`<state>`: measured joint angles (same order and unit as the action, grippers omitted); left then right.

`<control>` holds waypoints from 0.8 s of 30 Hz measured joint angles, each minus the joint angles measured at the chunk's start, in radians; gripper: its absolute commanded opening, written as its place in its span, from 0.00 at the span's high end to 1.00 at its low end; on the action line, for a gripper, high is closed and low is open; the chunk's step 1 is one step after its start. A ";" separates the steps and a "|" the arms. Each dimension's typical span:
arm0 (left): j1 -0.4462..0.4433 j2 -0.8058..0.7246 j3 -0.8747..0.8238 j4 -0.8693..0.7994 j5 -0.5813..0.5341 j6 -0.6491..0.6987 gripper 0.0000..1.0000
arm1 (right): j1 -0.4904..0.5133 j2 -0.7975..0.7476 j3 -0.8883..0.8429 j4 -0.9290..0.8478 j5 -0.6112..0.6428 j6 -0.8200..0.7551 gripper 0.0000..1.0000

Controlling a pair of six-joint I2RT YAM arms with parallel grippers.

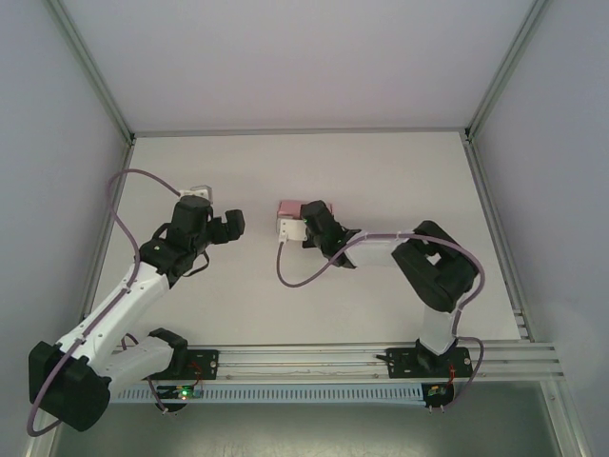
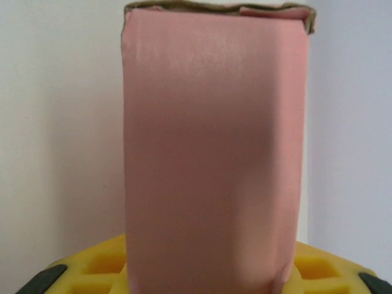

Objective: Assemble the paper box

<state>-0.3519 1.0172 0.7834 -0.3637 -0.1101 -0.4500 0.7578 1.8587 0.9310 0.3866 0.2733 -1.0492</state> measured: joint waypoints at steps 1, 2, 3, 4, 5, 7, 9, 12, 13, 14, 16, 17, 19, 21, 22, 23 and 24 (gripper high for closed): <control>0.000 0.005 -0.002 0.004 0.001 -0.002 0.00 | 0.008 0.013 -0.001 0.021 0.019 -0.006 0.72; 0.000 0.008 -0.003 0.006 0.001 -0.002 0.00 | 0.013 0.016 -0.001 0.030 0.024 -0.007 0.69; 0.000 0.012 -0.004 0.008 0.000 -0.002 0.00 | 0.019 0.016 -0.001 0.029 0.026 -0.006 0.66; 0.000 0.016 -0.004 0.010 0.001 -0.002 0.00 | 0.021 0.016 -0.001 0.029 0.029 -0.005 0.63; 0.000 0.019 -0.004 0.011 0.001 -0.002 0.00 | 0.026 0.016 -0.001 0.029 0.036 -0.002 0.61; 0.000 0.023 -0.004 0.012 0.001 -0.002 0.00 | 0.033 0.012 -0.001 0.026 0.047 0.013 0.50; 0.000 0.024 -0.004 0.012 0.000 -0.002 0.00 | 0.041 0.005 -0.003 0.001 0.053 0.035 0.34; 0.000 0.024 -0.004 0.012 0.000 -0.002 0.00 | 0.060 -0.015 -0.020 -0.057 0.058 0.075 0.24; 0.000 0.024 -0.004 0.012 0.000 -0.002 0.00 | 0.066 -0.027 -0.026 -0.082 0.055 0.088 0.22; 0.000 0.024 -0.004 0.012 0.000 -0.002 0.00 | 0.071 -0.040 -0.031 -0.107 0.051 0.104 0.21; 0.000 0.024 -0.004 0.012 0.001 -0.002 0.00 | 0.077 -0.080 -0.032 -0.171 0.031 0.138 0.17; 0.000 0.024 -0.004 0.012 0.001 -0.002 0.00 | 0.077 -0.106 -0.032 -0.205 0.013 0.157 0.11; 0.000 0.024 -0.004 0.014 0.001 -0.002 0.00 | 0.078 -0.154 -0.031 -0.261 -0.023 0.193 0.06; 0.000 0.024 -0.004 0.018 0.004 -0.002 0.00 | 0.078 -0.204 -0.025 -0.325 -0.065 0.223 0.03; 0.000 0.024 -0.004 0.021 0.005 -0.002 0.00 | 0.078 -0.221 -0.021 -0.355 -0.086 0.238 0.02; 0.000 0.025 -0.004 0.025 0.006 -0.002 0.00 | 0.077 -0.240 -0.017 -0.388 -0.115 0.253 0.02; 0.000 0.027 -0.004 0.029 0.008 -0.002 0.00 | 0.075 -0.253 -0.016 -0.407 -0.140 0.266 0.02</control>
<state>-0.3515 1.0443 0.7795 -0.3344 -0.1017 -0.4515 0.8330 1.6054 0.9146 -0.0204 0.1333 -0.7830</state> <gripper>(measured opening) 0.998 0.980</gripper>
